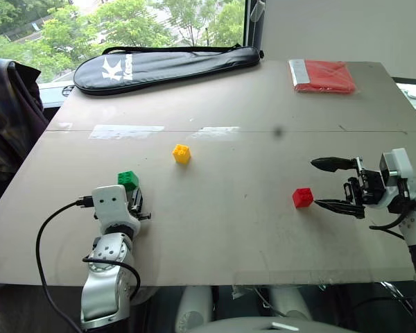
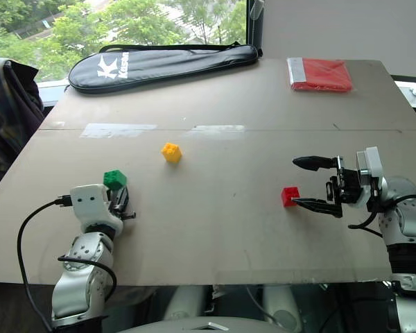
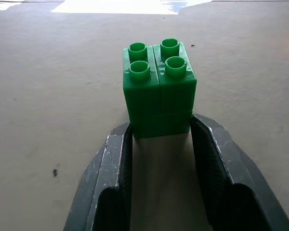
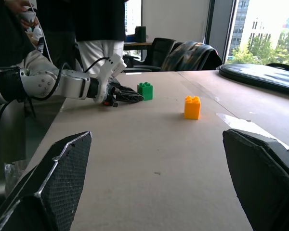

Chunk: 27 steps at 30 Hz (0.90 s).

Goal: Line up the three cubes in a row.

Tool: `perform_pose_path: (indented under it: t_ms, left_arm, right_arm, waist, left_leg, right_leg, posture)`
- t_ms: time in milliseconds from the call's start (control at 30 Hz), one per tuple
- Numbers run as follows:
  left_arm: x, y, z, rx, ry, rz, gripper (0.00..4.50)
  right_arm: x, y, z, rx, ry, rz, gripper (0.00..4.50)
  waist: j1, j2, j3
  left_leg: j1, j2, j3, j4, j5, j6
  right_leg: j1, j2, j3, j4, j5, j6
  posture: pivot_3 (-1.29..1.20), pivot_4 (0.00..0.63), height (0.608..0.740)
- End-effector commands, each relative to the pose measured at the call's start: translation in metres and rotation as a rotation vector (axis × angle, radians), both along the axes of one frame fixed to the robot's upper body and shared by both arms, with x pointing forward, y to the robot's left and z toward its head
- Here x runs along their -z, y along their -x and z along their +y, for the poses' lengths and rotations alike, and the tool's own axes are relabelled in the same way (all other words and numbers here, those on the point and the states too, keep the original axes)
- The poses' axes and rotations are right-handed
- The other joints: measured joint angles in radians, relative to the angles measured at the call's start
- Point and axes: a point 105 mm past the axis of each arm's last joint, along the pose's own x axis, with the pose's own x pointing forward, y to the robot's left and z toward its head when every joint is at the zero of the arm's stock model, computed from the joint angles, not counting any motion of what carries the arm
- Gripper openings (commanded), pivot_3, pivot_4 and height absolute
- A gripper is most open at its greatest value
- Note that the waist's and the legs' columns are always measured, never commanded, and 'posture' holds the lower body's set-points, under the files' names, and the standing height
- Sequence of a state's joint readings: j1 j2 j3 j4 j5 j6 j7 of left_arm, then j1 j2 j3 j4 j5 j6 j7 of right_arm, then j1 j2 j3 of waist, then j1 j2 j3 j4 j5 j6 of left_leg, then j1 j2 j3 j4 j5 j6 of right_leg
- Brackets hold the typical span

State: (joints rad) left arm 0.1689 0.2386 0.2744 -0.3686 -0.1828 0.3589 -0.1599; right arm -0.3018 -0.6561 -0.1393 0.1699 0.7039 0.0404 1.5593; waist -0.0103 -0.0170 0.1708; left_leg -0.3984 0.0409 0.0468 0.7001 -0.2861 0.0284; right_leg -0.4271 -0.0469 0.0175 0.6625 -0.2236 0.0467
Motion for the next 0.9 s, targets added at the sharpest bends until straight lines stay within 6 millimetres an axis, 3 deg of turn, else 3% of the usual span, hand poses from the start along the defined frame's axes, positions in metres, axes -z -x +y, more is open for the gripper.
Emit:
perform_pose_path:
  t_ms: [33,200,400,700,900]
  left_arm:
    - [-0.018,0.005,-0.019,0.296,-0.031,-0.069,1.19]
    - [-0.023,0.012,-0.053,0.757,-0.119,-0.067,1.19]
    - [-0.018,-0.007,-0.113,1.238,-0.21,-0.056,1.19]
    - [0.007,-0.025,-0.189,1.633,-0.318,-0.021,1.19]
    - [0.006,-0.038,-0.215,1.666,-0.33,-0.06,1.19]
  right_arm:
    - [-0.009,0.004,-0.008,0.018,0.0,-0.041,4.5]
    - [-0.005,0.006,-0.014,0.048,0.005,-0.037,4.5]
    - [0.0,0.012,-0.017,0.093,0.018,-0.028,4.5]
    - [0.009,0.023,-0.036,0.172,0.052,0.001,4.5]
    - [0.017,0.032,-0.047,0.223,0.07,0.025,4.5]
  waist:
    - [0.0,0.0,0.0]
    - [0.004,0.0,0.0]
    - [0.016,0.001,0.0]
    - [0.023,0.001,0.0]
    - [0.024,0.001,0.0]
  left_leg:
    - [0.0,0.0,0.0,0.0,0.0,0.0]
    - [0.0,0.0,0.001,0.0,0.0,0.0]
    - [-0.001,-0.001,0.003,0.001,0.0,0.0]
    - [-0.002,-0.001,0.003,0.0,0.0,0.0]
    - [-0.002,-0.002,0.002,0.001,0.0,0.0]
  right_leg:
    - [0.0,0.0,0.0,0.0,0.0,0.0]
    - [0.0,0.0,-0.001,0.0,0.0,0.0]
    - [0.0,0.0,-0.001,0.0,0.0,0.0]
    - [0.0,0.001,-0.001,-0.001,0.002,0.005]
    - [0.0,0.001,0.0,-0.001,0.001,0.004]
  posture:
    - [0.0,0.15,0.708]
    - [0.0,0.15,0.708]
    - [0.0,0.15,0.708]
    - [0.0,0.15,0.708]
    - [0.0,0.15,0.708]
